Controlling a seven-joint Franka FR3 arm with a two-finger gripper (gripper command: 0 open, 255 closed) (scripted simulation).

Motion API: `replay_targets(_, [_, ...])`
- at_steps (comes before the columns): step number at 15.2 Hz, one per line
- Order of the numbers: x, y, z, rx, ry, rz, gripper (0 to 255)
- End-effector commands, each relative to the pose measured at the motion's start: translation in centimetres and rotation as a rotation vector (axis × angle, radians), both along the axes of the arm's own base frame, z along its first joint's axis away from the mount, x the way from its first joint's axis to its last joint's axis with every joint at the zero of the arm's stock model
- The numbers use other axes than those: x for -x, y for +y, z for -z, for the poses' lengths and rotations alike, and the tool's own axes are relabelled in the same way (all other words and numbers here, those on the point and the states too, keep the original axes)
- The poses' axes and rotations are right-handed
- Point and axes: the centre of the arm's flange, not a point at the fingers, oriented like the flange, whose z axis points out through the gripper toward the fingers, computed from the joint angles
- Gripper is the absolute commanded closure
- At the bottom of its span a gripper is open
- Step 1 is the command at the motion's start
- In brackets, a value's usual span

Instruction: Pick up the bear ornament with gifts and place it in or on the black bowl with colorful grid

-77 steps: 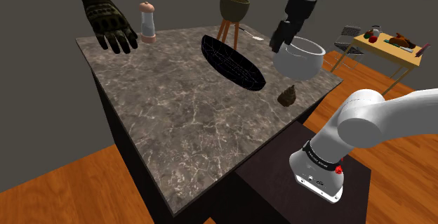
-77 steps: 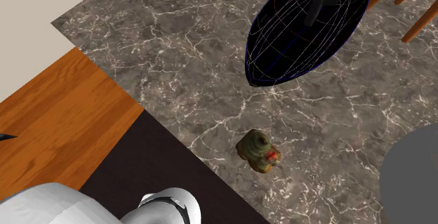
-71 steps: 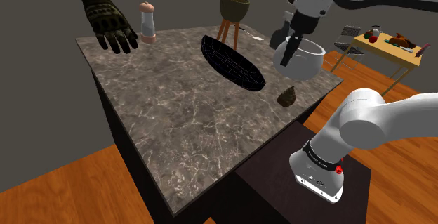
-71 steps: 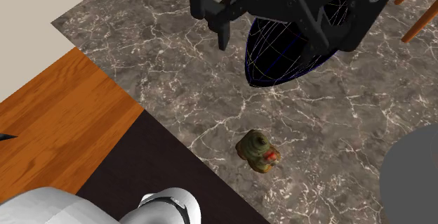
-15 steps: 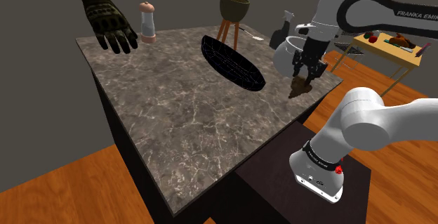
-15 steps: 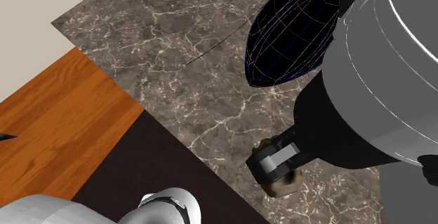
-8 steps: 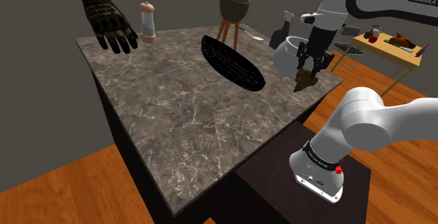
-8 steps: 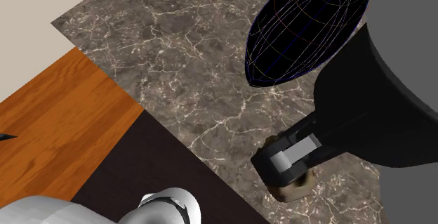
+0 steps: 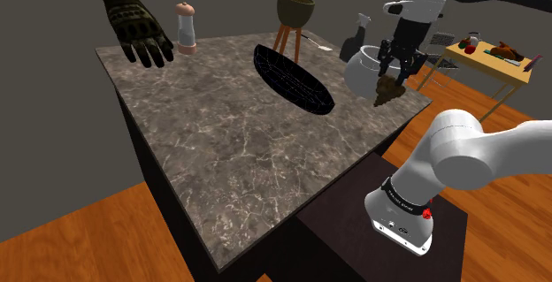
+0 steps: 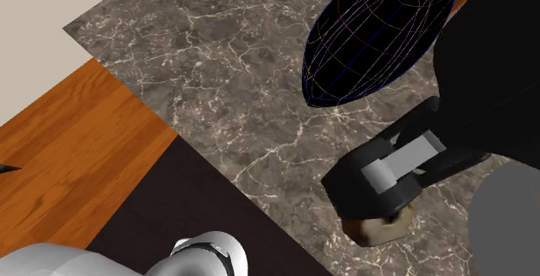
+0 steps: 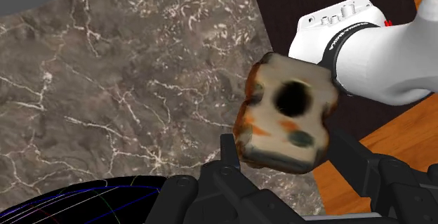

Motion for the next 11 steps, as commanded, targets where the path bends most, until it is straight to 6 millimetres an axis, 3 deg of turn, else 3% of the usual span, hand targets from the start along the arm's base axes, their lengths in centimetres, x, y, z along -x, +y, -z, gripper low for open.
replay_targets(1, [-1.9,0.3,0.0,0.000,0.000,0.000,255])
replay_targets(11, [-14.9,2.3,0.6,0.000,0.000,0.000,255])
